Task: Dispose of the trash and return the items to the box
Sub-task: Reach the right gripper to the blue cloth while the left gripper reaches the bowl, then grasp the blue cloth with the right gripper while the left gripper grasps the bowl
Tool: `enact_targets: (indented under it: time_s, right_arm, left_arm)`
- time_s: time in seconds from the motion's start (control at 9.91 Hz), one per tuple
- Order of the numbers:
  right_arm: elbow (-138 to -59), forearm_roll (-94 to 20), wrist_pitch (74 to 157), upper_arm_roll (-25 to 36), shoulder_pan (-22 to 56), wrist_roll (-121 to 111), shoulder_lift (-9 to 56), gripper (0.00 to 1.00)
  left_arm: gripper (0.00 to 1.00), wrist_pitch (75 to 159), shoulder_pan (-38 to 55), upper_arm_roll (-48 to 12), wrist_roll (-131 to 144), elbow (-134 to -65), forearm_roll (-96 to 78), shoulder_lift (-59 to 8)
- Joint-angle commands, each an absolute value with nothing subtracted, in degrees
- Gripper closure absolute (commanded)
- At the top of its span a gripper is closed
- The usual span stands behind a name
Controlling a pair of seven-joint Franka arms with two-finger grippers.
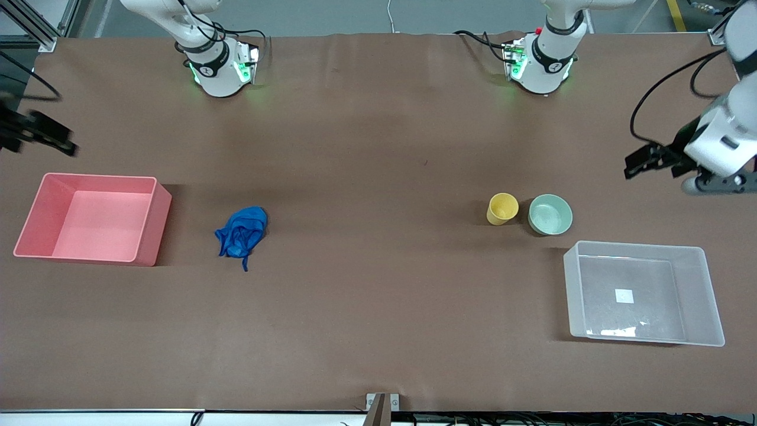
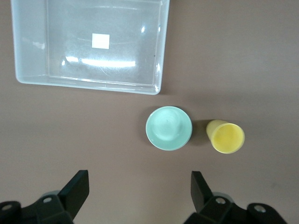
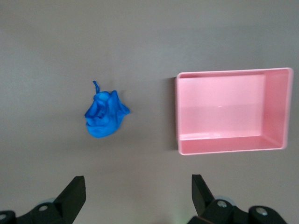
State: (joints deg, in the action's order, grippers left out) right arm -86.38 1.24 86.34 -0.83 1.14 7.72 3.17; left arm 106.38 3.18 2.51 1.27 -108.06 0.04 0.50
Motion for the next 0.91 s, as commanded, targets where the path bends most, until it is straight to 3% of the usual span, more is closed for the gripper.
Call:
enact_targets:
  time_s: [0.0,0.2,0.5,0.81]
  right_arm:
    - [-98.46,2.02,98.8,-4.47,1.75,12.73,4.39,0.0]
    - [-108.85,2.11,114.09,-4.57,4.12,12.83,8.15,0.0]
    - [-121.35,2.11,137.67,-4.48,4.83,13.01,15.26,0.0]
    - [-122.08,2.2,145.35,-4.48,6.24,13.1,22.75,0.0]
  left_arm:
    - [0.04,122.27,3.43,2.64,0.62,-123.43,0.35,0.71]
    - [0.04,134.51,3.51,2.55,0.44,-133.11,0.44,-2.09]
    - [0.04,142.79,3.52,2.2,0.09,-134.3,0.44,-10.96]
    - [0.06,149.4,3.6,1.76,0.87,-134.3,0.44,-17.13]
